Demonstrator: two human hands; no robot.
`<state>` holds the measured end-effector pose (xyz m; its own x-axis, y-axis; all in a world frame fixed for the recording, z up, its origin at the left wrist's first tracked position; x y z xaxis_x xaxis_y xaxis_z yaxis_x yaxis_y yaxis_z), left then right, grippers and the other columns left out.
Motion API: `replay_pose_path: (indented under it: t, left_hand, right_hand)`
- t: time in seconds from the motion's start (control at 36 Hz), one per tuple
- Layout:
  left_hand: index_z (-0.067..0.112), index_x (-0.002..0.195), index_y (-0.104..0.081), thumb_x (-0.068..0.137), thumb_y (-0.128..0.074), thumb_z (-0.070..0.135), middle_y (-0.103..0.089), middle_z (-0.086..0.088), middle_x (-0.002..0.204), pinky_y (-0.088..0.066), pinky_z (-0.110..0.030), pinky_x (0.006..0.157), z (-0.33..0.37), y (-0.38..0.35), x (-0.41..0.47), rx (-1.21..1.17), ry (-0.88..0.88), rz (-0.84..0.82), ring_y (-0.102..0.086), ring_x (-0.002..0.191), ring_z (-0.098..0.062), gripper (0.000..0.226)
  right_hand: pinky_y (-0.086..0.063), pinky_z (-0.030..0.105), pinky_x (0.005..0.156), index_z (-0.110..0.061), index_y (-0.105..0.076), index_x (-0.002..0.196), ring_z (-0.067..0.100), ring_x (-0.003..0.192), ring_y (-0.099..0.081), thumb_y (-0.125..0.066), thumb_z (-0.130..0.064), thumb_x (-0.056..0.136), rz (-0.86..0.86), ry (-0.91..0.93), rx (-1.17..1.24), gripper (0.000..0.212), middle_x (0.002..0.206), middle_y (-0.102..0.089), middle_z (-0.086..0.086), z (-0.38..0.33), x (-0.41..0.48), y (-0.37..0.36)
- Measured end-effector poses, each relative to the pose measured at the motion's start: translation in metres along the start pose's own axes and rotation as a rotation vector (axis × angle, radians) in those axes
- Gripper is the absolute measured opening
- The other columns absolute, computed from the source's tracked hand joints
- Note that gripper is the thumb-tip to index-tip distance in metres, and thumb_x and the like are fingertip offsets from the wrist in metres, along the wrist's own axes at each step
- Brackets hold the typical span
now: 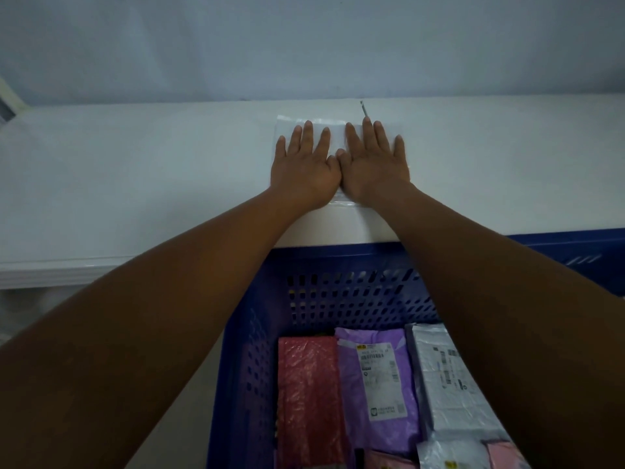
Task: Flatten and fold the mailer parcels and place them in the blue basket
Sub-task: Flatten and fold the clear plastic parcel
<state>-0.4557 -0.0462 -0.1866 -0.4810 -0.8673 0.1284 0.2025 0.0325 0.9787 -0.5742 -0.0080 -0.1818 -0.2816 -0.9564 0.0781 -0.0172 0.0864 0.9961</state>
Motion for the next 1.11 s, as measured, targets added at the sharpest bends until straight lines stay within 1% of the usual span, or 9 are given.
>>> replay_pose_path:
  t: [0.22, 0.44, 0.64, 0.89, 1.11]
  left_hand:
    - [0.024, 0.159, -0.002, 0.103, -0.008, 0.047, 0.007, -0.007, 0.166, 0.005, -0.047, 0.123, -0.002, -0.002, 0.001, 0.007, 0.0, -0.03, 0.008, 0.153, -0.023, 0.061]
    - [0.023, 0.159, -0.005, 0.103, -0.008, 0.046, 0.003, -0.008, 0.166, 0.003, -0.047, 0.123, -0.001, 0.0, 0.002, 0.021, 0.003, -0.063, 0.004, 0.153, -0.024, 0.061]
    - [0.022, 0.158, -0.013, 0.103, -0.011, 0.044, -0.008, -0.011, 0.166, -0.005, -0.049, 0.123, -0.001, -0.001, 0.002, 0.055, 0.006, -0.039, -0.006, 0.153, -0.027, 0.06]
    - [0.022, 0.159, -0.01, 0.102, -0.01, 0.046, -0.005, -0.01, 0.166, -0.003, -0.05, 0.123, -0.002, -0.001, 0.002, 0.05, 0.007, -0.07, -0.003, 0.153, -0.026, 0.061]
    - [0.024, 0.159, -0.006, 0.102, -0.011, 0.049, 0.002, -0.009, 0.166, 0.0, -0.049, 0.123, -0.001, 0.005, 0.005, 0.02, 0.021, -0.166, 0.001, 0.153, -0.027, 0.062]
  right_hand:
    - [0.005, 0.051, 0.122, -0.025, 0.006, 0.158, 0.022, 0.152, 0.013, -0.009, -0.048, 0.103, -0.006, 0.011, -0.003, 0.062, 0.166, 0.013, 0.006, -0.001, 0.0, -0.002]
    - [0.004, 0.053, 0.122, -0.023, 0.006, 0.158, 0.022, 0.152, 0.013, -0.011, -0.048, 0.103, -0.069, 0.023, -0.039, 0.063, 0.166, 0.013, 0.007, -0.001, 0.002, -0.001]
    - [0.0, 0.054, 0.121, -0.023, 0.0, 0.159, 0.023, 0.153, 0.01, -0.015, -0.048, 0.102, -0.057, 0.038, -0.04, 0.064, 0.166, 0.01, 0.009, 0.0, 0.003, -0.003]
    - [-0.003, 0.056, 0.121, -0.022, -0.003, 0.158, 0.025, 0.153, 0.002, -0.018, -0.048, 0.102, -0.084, 0.048, -0.022, 0.064, 0.166, 0.001, 0.01, 0.001, 0.005, -0.004]
    - [0.0, 0.058, 0.119, -0.024, -0.001, 0.158, 0.026, 0.153, 0.005, -0.019, -0.048, 0.101, -0.155, 0.06, -0.021, 0.065, 0.166, 0.005, 0.009, 0.001, 0.011, -0.005]
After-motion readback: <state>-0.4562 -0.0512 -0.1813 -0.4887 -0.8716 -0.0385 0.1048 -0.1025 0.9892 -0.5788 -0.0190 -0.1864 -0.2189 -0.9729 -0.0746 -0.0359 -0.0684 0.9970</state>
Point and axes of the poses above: each hand's wrist, its own x-axis towards the middle knuckle, its own y-axis out of the back of the hand, z = x × y, the point moved 5 cm from there along x, towards the middle knuckle
